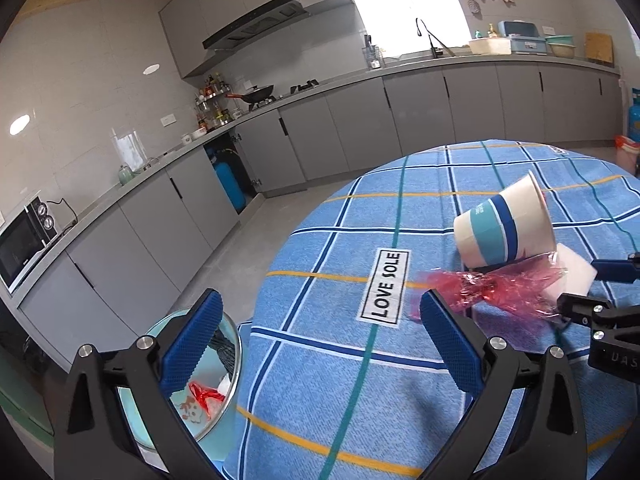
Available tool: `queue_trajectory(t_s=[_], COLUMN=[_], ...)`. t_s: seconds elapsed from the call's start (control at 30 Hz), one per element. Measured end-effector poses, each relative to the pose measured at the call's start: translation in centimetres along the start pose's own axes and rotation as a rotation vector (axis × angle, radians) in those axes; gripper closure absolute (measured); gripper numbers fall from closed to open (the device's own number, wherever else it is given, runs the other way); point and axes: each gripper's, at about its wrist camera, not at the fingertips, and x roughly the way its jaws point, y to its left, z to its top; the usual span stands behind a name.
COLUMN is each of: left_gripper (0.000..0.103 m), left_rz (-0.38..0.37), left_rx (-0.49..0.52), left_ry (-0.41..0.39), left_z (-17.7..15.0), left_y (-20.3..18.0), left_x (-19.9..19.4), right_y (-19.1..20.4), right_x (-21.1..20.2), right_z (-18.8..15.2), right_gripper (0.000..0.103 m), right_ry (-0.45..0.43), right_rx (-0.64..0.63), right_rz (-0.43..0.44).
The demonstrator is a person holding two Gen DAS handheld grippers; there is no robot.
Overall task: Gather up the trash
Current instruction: 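Move both open grippers back over the table toward the remaining trash, then grasp the white sponge with the right gripper while the left gripper grasps the pink wrap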
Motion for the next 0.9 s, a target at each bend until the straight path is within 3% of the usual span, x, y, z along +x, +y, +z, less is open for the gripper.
queue_trajectory(t_s=[0.07, 0.1, 0.13, 0.27, 0.3, 0.33, 0.37, 0.4, 0.43, 0.8, 0.83, 0.87, 0.9], left_gripper=[0.006, 0.006, 0.006, 0.006, 0.006, 0.006, 0.006, 0.006, 0.006, 0.006, 0.006, 0.006, 0.006], left_rz=[-0.014, -0.021, -0.027, -0.062, -0.069, -0.077, -0.083, -0.08, -0.074, -0.024, -0.027, -0.03, -0.032], left_rx=[0.002, 0.005, 0.01, 0.029, 0.035, 0.046, 0.061, 0.079, 0.087, 0.057, 0.056, 0.059, 0.06], left_ry=[-0.005, -0.011, -0.017, -0.031, -0.03, -0.032, -0.037, -0.047, -0.054, -0.026, -0.022, -0.018, -0.017], left_z=[0.2, 0.3, 0.3, 0.8, 0.9, 0.9, 0.9, 1.0, 1.0, 1.0, 0.8, 0.7, 0.6], left_y=[-0.5, -0.8, -1.2, -3.1, -3.6, -4.3, -4.9, -5.5, -5.8, -3.7, -3.7, -3.7, -3.7], left_x=[-0.3, -0.6, -0.9, -1.5, -1.5, -1.7, -1.9, -2.0, -2.1, -0.9, -0.8, -0.7, -0.8], right_y=[0.1, 0.0, -0.2, -1.6, -1.8, -2.1, -2.3, -2.6, -2.7, -1.3, -1.1, -1.0, -1.1], right_x=[-1.1, -1.7, -2.1, -3.9, -4.1, -4.4, -4.6, -4.9, -5.1, -3.8, -3.6, -3.4, -3.2], right_z=[-0.7, -1.1, -1.5, -3.1, -3.6, -3.7, -3.7, -3.6, -3.5, -1.7, -1.7, -1.8, -1.9], right_gripper=[0.058, 0.073, 0.077, 0.082, 0.082, 0.074, 0.061, 0.034, 0.03, 0.031, 0.036, 0.049, 0.05], right_ry=[-0.013, -0.018, -0.02, -0.036, -0.037, -0.05, -0.06, -0.076, -0.091, -0.056, -0.055, -0.048, -0.035], right_rx=[-0.009, -0.008, -0.007, 0.003, 0.007, 0.019, 0.029, 0.039, 0.042, 0.02, 0.014, 0.014, 0.024], right_rz=[0.009, 0.009, 0.001, -0.04, -0.043, -0.044, -0.048, -0.053, -0.051, 0.03, 0.014, 0.014, 0.029])
